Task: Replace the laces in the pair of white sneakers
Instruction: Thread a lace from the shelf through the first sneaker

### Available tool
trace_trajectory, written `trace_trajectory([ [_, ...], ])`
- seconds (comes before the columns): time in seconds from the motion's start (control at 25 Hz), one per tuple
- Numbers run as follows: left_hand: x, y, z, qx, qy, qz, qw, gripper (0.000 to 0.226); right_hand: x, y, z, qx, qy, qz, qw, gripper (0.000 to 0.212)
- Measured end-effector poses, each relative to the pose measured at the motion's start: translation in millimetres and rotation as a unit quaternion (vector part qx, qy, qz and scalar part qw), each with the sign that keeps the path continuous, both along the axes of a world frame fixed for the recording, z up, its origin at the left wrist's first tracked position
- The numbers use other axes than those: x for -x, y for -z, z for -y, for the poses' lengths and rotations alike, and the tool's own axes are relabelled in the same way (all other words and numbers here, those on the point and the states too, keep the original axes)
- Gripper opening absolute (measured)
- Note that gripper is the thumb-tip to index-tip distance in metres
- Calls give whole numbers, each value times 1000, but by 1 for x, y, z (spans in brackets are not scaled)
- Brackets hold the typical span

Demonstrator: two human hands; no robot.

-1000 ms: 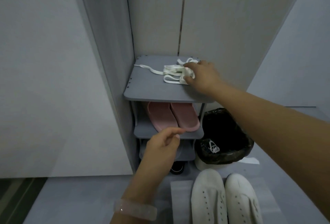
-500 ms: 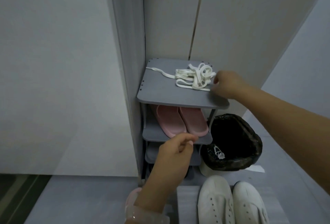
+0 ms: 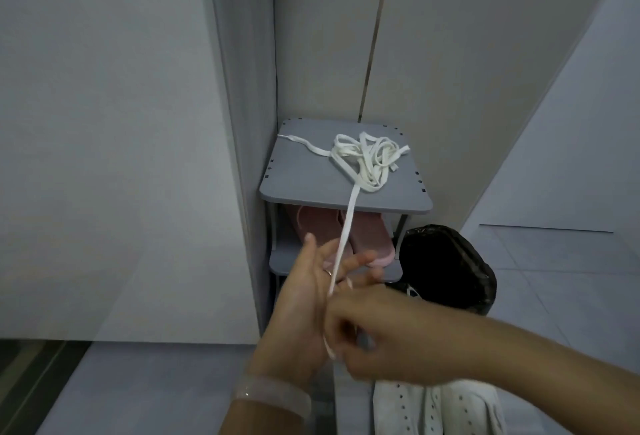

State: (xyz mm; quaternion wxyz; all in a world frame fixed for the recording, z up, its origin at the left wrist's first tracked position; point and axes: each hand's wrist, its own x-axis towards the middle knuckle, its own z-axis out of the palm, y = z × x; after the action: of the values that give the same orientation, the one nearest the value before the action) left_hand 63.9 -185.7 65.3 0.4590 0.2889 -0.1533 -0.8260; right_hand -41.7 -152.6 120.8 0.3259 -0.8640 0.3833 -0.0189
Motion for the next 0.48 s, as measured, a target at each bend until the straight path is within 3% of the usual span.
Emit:
trace_trajectory([
  [0.08,-2,2,-3,31,22,66,997,29,8,5,-7,-80,-24,5,997,8],
  [0.16,1,1,-6,91,14,110,990,23,21,14,-2,-131,14,23,991,11],
  [0.24,1,-1,-6,132,-7,131,982,27,30,20,10,-172,158,77,969,21],
  [0.28,0,-1,-5,144,-9,136,980,29,34,21,19,-177,274,127,937,22],
  [0.36,-1,-2,-6,168,16,145,975,32,41,20,41,-57,425,204,880,15],
  [0.48,-1,-3,-11,230,65,176,955,25,50,11,87,237,354,70,902,39],
])
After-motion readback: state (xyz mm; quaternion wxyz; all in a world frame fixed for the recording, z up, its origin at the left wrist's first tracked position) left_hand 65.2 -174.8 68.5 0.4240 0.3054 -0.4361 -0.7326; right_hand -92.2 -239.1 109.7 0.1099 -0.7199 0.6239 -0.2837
